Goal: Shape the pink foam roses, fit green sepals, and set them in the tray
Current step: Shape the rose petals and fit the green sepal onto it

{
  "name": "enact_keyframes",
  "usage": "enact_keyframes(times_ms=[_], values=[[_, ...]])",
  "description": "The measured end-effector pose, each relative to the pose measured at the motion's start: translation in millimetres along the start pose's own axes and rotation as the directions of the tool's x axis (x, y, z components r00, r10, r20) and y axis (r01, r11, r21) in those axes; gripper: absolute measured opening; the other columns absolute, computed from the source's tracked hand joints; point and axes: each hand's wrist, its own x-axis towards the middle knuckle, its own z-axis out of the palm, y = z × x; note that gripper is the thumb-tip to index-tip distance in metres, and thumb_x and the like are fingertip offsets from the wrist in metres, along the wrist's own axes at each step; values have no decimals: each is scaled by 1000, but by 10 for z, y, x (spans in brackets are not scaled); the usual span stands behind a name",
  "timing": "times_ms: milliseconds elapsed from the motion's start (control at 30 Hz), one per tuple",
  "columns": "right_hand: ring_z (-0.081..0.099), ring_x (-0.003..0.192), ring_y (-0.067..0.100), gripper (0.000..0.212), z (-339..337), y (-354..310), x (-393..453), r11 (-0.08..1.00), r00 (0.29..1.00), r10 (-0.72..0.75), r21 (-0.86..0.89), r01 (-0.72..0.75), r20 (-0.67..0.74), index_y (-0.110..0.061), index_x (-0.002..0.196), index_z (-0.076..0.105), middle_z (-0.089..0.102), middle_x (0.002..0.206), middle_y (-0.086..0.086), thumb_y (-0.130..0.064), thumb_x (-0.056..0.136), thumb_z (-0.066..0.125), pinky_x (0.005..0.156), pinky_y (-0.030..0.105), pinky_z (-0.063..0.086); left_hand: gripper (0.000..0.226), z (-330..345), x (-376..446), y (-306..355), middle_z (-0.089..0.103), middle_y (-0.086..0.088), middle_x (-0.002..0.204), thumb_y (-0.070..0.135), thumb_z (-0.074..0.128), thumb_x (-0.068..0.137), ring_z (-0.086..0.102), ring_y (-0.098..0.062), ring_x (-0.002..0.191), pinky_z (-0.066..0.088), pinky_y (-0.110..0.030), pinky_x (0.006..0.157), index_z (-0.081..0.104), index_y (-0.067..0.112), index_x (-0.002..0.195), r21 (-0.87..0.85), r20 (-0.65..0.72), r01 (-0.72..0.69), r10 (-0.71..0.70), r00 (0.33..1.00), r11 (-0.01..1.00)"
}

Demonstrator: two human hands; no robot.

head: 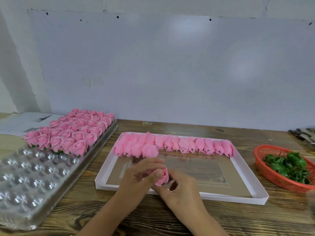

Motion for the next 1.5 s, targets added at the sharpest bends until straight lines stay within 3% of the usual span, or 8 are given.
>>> enact_keyframes(times_ms=[167,333,467,600,733,1200,1367,1500], values=[[62,76,-3,16,-13,-23,-10,996,997,32,89,-26,-65,-53,76,59,63,81,-34,-66,68,62,59,8,43,24,-11,-1,22,74,4,111,28,66,88,67,-12,107,54,-18,82,75,36,109,9,135,82,-83,987,997],[59,63,1,14,-39,-40,-13,979,992,64,200,-41,-108,-44,88,71,69,76,-21,-40,75,77,53,9,40,40,-30,6,11,71,8,123,48,75,84,62,-11,119,53,-22,92,68,39,123,20,193,126,-128,973,992],[59,64,1,25,-59,-25,6,976,991,77,214,-51,-113,-44,89,72,69,77,-21,-55,67,66,54,10,42,55,-37,5,-7,67,11,128,57,82,73,59,-11,124,54,-34,95,64,45,124,-12,159,135,-131,979,991],[60,81,2,27,-16,17,-4,997,1000,30,69,-31,7,-41,91,69,66,89,-25,-61,73,64,62,13,46,49,-46,12,3,70,0,123,61,81,71,64,-17,117,54,-24,88,76,32,110,-149,35,99,-94,995,984],[60,86,0,21,8,-17,-24,998,997,-40,48,37,65,-62,96,59,64,93,-32,-56,76,63,65,10,44,43,-48,13,-2,72,2,121,61,79,71,64,-14,117,52,-20,90,82,23,92,-164,46,102,-96,994,981],[58,68,6,27,-3,-78,-1,919,999,45,392,-44,7,-47,102,71,73,88,-12,-58,78,70,60,16,47,57,-45,13,20,70,-2,125,68,68,79,64,-20,118,54,-28,91,71,31,121,-191,139,225,-201,970,955],[62,75,6,28,2,-9,-7,980,997,57,188,-65,46,-45,93,69,69,83,-18,-62,71,66,57,13,45,51,-70,29,-7,72,-4,121,66,71,77,65,-24,118,55,-39,95,78,26,108,-244,-8,136,-142,990,960],[62,83,7,25,18,-3,-21,990,993,-8,141,-9,115,-39,96,68,69,87,-18,-55,77,65,59,12,45,45,-64,21,-1,72,0,121,66,76,73,64,-17,118,55,-25,90,81,25,92,-183,1,101,-103,995,978]])
